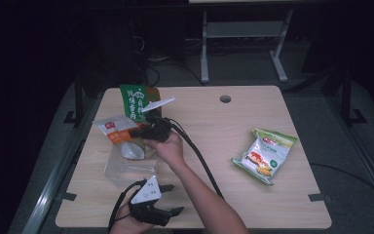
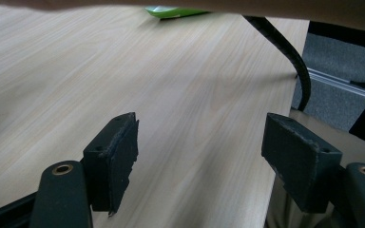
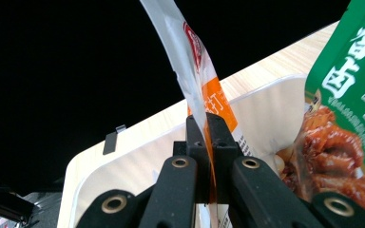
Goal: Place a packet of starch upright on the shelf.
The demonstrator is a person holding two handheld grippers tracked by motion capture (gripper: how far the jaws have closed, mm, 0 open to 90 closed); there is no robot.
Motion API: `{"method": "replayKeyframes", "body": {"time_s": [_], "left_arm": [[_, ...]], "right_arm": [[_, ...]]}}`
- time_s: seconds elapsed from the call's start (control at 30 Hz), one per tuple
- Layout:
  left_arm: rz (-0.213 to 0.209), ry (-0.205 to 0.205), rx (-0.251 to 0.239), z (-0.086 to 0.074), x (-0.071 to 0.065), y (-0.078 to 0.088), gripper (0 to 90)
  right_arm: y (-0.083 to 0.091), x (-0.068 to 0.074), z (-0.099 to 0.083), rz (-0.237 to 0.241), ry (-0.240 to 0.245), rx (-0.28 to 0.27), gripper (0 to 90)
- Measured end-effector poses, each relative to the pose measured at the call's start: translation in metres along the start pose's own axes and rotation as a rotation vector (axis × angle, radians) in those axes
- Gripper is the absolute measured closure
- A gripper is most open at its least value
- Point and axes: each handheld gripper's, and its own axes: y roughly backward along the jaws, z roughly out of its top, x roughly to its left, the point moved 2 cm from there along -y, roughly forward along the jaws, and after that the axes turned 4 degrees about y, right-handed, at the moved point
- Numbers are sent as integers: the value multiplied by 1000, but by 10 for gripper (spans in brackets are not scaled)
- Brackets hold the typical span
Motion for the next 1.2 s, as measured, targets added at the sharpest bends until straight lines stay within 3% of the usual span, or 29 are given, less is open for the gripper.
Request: {"method": "replayKeyframes", "body": {"time_s": [0.1, 0.23, 0.3, 0.37, 0.73, 0.93, 1.2], "left_arm": [[-1, -5, 5, 0, 0, 0, 276], [-4, -11, 7, 0, -2, -1, 276], [-3, -13, 9, 0, -2, -2, 276], [-4, -15, 9, 0, -2, -3, 276], [0, -18, 18, 0, -2, -6, 276], [8, -20, 30, -1, -1, -8, 276], [10, -3, 23, -1, 2, -7, 276]], "right_arm": [[3, 2, 0, -15, 22, 16, 858], [8, 4, -1, -50, 78, 109, 799], [11, 5, -5, -73, 119, 162, 831], [14, 4, -10, -80, 131, 176, 847], [19, -5, -24, -56, 105, 171, 883], [25, -4, -23, -35, 102, 151, 790], [49, -3, -23, -18, 108, 130, 702]]}}
